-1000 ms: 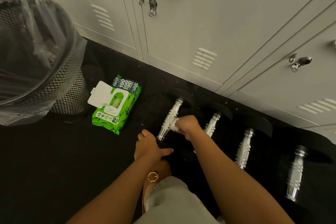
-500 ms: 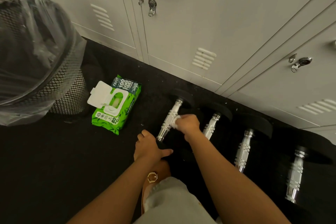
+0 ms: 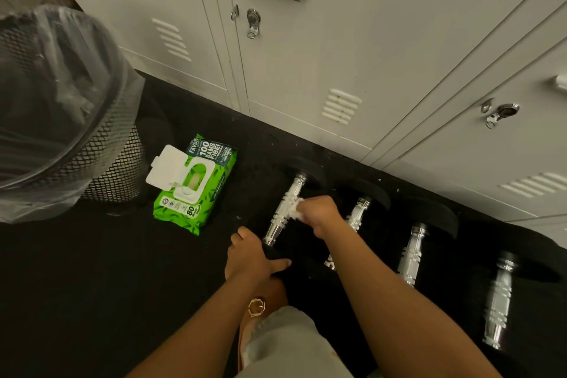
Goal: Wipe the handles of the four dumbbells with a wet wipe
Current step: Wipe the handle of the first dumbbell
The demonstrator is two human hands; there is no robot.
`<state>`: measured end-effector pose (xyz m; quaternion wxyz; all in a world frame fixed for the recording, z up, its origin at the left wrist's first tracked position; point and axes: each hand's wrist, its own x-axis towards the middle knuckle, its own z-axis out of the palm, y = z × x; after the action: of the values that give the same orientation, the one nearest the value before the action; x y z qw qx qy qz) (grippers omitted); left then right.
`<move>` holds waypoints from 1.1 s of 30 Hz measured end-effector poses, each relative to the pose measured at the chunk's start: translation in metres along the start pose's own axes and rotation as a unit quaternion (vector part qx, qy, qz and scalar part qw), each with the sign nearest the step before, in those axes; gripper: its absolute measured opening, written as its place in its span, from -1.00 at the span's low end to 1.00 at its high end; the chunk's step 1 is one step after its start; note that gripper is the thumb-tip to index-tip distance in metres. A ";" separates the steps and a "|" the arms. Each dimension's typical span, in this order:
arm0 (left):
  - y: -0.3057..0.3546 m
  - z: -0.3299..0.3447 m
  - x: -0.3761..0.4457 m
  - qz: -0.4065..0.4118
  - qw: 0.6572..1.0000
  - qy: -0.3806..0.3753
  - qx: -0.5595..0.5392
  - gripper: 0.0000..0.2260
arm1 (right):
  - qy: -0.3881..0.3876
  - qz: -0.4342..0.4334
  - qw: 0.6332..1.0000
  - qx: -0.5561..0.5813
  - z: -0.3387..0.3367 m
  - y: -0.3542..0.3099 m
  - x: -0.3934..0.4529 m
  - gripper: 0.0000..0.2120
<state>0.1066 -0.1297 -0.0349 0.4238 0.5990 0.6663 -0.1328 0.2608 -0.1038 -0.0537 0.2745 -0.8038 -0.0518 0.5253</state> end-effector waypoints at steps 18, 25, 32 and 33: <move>0.001 0.000 -0.001 0.003 1.000 0.008 0.003 -0.08 | -0.029 -0.038 0.993 0.107 0.003 0.010 -0.008 -0.74; 0.000 -0.001 0.001 0.001 1.000 0.002 0.008 -0.08 | 0.008 -0.046 0.991 0.129 0.006 0.004 -0.006 -0.80; 0.001 -0.001 0.000 0.003 1.000 0.004 0.009 -0.04 | 0.002 -0.042 0.997 0.064 0.015 0.021 -0.006 -0.77; 0.001 -0.001 0.000 0.004 1.000 0.004 0.010 -0.04 | 0.024 -0.050 0.996 0.065 0.014 0.016 -0.005 -0.76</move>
<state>0.1069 -0.1289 -0.0338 0.4160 0.6067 0.6638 -0.1355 0.2431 -0.1142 -0.0614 0.3535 -0.7928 -0.0508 0.4939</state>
